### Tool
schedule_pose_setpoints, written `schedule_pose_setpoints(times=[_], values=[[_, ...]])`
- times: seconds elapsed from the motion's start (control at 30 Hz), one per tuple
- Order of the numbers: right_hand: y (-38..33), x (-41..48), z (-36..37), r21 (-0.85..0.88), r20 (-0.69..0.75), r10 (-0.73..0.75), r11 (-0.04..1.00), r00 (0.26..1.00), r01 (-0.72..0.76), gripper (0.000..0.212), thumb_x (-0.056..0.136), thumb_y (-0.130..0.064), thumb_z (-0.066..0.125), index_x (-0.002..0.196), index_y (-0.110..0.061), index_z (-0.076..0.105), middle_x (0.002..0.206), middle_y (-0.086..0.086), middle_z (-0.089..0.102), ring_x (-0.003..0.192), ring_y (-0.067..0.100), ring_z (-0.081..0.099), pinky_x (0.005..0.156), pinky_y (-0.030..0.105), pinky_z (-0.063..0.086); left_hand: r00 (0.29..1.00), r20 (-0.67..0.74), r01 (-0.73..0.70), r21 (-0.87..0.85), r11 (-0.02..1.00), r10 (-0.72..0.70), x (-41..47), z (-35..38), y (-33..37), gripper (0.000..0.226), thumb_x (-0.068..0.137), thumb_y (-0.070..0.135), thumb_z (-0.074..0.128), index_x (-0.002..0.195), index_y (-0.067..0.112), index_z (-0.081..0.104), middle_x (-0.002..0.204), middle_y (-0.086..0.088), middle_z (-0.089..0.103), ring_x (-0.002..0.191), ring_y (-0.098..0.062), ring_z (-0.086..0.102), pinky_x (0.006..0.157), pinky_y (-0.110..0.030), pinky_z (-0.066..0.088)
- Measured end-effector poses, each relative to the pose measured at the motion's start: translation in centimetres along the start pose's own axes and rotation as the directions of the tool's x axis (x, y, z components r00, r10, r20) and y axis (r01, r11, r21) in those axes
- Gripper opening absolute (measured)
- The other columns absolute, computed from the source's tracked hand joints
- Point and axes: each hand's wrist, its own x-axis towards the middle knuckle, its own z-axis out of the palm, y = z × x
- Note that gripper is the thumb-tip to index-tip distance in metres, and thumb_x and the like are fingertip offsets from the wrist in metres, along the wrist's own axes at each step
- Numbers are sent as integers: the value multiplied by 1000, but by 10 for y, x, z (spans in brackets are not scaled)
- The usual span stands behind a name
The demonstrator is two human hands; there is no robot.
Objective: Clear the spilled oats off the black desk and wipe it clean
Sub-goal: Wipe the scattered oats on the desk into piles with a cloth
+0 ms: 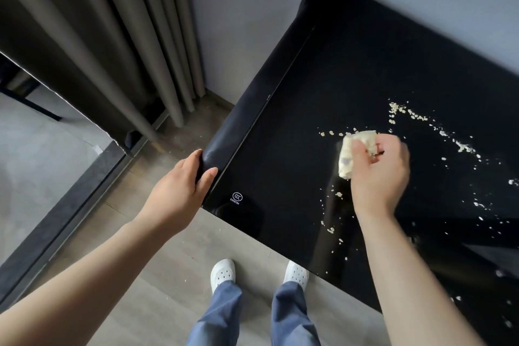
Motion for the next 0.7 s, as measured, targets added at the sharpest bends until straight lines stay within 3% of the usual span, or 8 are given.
schedule_pose_setpoints(times=[0.13,0.27,0.4,0.5,0.6,0.7], values=[[-14,-17,-20,103,-45,-60,993,997,64,16,86,-18,68,95,-10,57,93,-3,50,69,12,47,64,2,33,989,-88,-116,66,991,122,-6,-10,24,54,98,38,43,144,11,34,147,-5,39,132,-22,39,99,-27,34],[-25,-73,-28,156,59,-142,979,988,131,16,84,-17,71,91,-9,60,90,-2,53,71,3,49,66,0,33,975,-122,-176,93,980,187,-14,-11,44,54,96,34,49,143,8,40,147,-7,40,135,-23,38,106,-29,32],[-5,-120,-20,124,147,-182,978,972,165,17,85,-20,73,93,-14,60,93,-6,54,75,3,51,62,9,42,973,-69,-206,149,967,218,-26,-3,45,55,95,30,53,143,6,39,151,-10,35,142,-27,28,113,-37,26],[8,-113,-23,95,149,-206,977,967,193,18,87,-25,71,96,-13,60,95,-4,56,77,8,55,59,16,44,973,-37,-216,192,957,227,-31,1,42,60,94,31,54,146,7,35,156,-8,25,146,-24,14,115,-30,14],[21,-84,-37,29,95,-111,994,989,109,19,86,-22,71,98,-10,61,99,0,58,79,13,57,60,6,34,974,-16,-216,218,952,225,-35,1,42,63,94,33,54,147,8,32,157,-6,20,147,-22,10,113,-27,9],[27,-63,-55,10,38,16,1000,999,-16,19,85,-20,71,98,-9,61,102,2,58,81,18,60,60,-1,35,978,-10,-204,210,956,210,-43,-1,48,62,95,35,52,147,10,32,158,-6,21,147,-21,11,114,-28,11]])
